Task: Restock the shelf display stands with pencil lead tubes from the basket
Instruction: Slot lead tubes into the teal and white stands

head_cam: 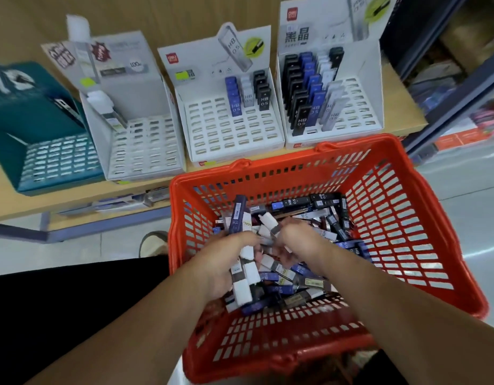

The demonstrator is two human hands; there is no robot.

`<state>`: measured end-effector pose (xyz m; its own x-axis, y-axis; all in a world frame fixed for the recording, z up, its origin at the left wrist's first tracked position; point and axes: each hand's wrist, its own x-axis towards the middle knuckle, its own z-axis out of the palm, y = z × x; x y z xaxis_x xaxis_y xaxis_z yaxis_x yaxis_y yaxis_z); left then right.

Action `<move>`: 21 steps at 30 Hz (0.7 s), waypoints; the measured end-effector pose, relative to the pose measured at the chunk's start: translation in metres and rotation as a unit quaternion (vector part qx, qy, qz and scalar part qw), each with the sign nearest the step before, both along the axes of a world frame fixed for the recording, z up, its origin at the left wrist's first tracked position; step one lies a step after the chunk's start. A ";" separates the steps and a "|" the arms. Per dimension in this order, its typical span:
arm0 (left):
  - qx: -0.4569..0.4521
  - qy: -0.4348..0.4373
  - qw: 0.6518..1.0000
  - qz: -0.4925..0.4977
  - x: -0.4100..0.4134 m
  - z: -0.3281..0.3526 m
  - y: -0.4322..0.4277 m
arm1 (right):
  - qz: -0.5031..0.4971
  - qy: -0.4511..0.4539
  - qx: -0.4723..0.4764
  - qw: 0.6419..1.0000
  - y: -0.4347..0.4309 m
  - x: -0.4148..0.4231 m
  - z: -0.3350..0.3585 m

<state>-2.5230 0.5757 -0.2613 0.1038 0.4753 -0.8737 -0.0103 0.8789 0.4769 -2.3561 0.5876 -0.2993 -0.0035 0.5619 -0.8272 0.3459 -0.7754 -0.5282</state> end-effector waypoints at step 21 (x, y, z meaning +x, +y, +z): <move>-0.007 0.075 0.994 0.077 -0.017 -0.011 -0.049 | 0.210 -0.268 -0.012 0.940 0.000 -0.046 -0.095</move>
<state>-2.5396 0.5269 -0.2718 -0.1025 0.4633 -0.8803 -0.0751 0.8788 0.4712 -2.4018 0.5877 -0.3938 0.1998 0.5848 -0.7862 0.8356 -0.5207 -0.1751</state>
